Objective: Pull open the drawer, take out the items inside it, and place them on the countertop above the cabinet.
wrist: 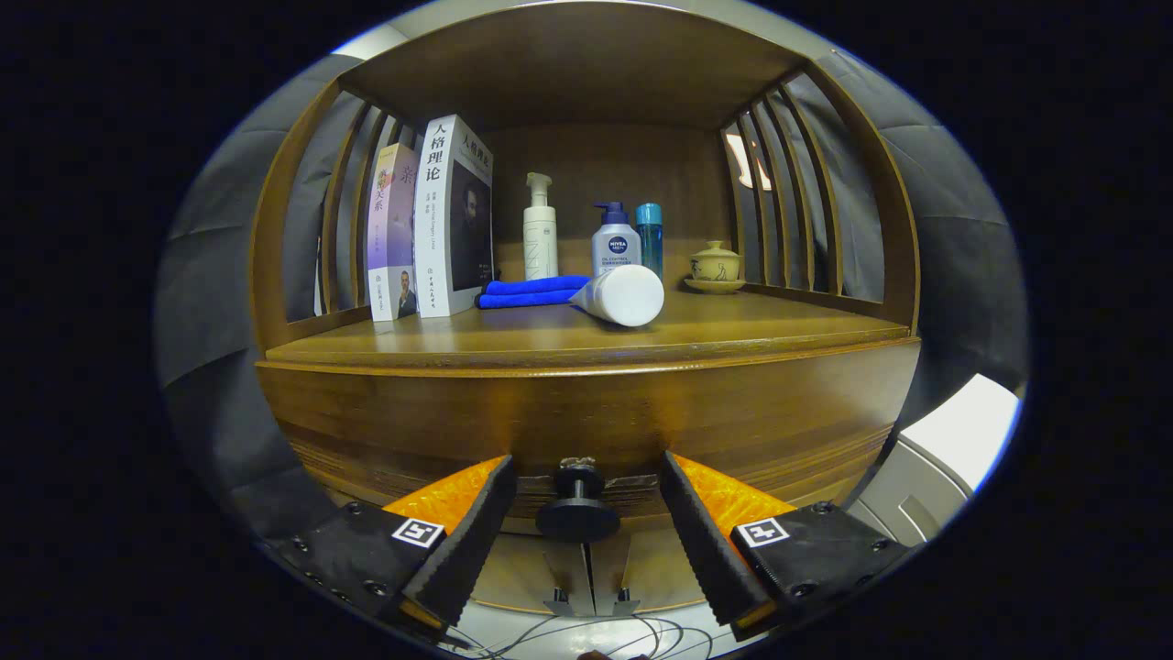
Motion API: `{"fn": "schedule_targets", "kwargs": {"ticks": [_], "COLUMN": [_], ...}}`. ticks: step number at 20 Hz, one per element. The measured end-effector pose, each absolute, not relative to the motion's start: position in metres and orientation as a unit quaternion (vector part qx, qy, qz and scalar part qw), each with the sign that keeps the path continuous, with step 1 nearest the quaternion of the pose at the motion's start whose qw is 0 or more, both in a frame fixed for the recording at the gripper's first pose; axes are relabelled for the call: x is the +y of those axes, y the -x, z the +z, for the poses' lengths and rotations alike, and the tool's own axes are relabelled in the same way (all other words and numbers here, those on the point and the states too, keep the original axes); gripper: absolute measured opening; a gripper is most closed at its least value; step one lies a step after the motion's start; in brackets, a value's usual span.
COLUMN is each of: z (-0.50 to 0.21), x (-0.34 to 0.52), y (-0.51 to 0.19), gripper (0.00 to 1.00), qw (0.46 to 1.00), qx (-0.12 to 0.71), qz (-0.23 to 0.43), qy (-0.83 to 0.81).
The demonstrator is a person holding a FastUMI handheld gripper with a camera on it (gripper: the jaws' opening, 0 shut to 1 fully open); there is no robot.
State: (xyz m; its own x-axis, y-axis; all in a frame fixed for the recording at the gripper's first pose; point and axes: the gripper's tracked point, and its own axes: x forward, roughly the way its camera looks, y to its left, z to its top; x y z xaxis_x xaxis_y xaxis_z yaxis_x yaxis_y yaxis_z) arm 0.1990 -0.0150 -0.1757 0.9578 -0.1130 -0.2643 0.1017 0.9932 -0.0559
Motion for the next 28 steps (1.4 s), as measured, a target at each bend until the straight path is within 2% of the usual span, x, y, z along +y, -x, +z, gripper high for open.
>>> {"fn": "schedule_targets", "kwargs": {"ticks": [6, 13, 19, 28], "z": [-0.136, -0.065, -0.019, 0.011], "x": [-0.035, -0.043, -0.081, -0.082], "y": [-0.176, -0.097, -0.036, 0.020], "gripper": [0.99, 0.99, 0.98, 0.98], "qw": [0.990, 0.994, 0.990, 0.994], "qx": [0.102, 0.049, 0.024, 0.000], "qz": [-0.085, -0.090, -0.132, -0.110], "qy": [0.040, 0.044, 0.041, 0.006]}}
